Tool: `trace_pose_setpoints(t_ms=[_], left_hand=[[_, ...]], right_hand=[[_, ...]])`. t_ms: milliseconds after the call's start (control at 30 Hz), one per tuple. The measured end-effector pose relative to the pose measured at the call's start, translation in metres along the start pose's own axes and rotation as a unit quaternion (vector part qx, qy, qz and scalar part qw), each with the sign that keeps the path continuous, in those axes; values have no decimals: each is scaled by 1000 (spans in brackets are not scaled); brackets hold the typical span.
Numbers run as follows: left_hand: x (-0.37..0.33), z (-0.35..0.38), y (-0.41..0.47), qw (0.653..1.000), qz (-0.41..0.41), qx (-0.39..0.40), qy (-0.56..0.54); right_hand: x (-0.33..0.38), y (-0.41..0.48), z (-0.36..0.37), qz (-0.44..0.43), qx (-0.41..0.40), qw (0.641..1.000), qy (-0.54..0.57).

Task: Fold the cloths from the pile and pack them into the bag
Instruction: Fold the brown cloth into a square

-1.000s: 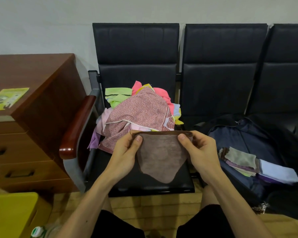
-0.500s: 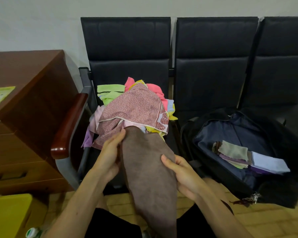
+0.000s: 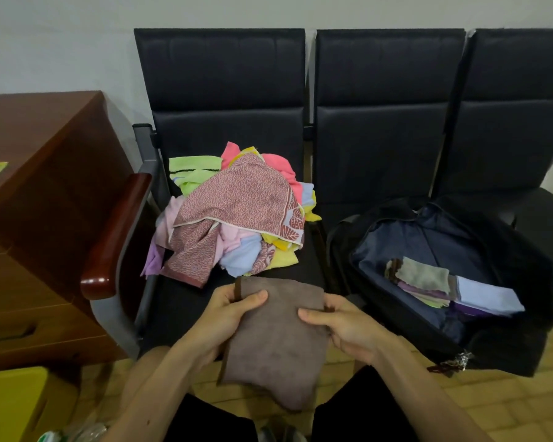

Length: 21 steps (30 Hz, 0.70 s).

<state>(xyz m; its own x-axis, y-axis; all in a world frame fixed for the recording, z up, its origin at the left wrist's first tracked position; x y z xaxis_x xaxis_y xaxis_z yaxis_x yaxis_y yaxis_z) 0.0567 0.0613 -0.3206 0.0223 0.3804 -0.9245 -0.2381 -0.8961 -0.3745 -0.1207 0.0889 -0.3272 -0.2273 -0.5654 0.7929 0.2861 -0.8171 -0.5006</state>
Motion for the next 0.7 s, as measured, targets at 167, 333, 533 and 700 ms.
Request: trace_pose_setpoints(t_ms=[167, 333, 533, 700], left_hand=[[23, -1, 6, 998, -59, 5, 25], [44, -2, 11, 991, -127, 21, 23], [29, 1, 11, 991, -113, 57, 38], [-63, 5, -7, 991, 87, 95, 23]], right_hand=[[-10, 8, -18, -2, -66, 998, 10], [-19, 13, -31, 31, -100, 994, -34], [-4, 10, -38, 87, -70, 985, -129], [102, -38, -5, -156, 67, 978, -123]])
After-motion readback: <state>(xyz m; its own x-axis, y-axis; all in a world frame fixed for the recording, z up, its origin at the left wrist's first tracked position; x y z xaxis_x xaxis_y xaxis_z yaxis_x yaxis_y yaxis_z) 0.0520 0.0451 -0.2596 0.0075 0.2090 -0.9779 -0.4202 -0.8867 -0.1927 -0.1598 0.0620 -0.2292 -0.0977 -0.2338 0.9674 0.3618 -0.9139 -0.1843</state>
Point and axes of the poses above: each hand's wrist, its own y-axis towards the middle knuckle, its own z-axis out of the palm, x = y × z, the point moved 7 cm from there along y, towards the middle knuckle, and after that the axes turned 7 degrees about y, right-handed, at the moved point
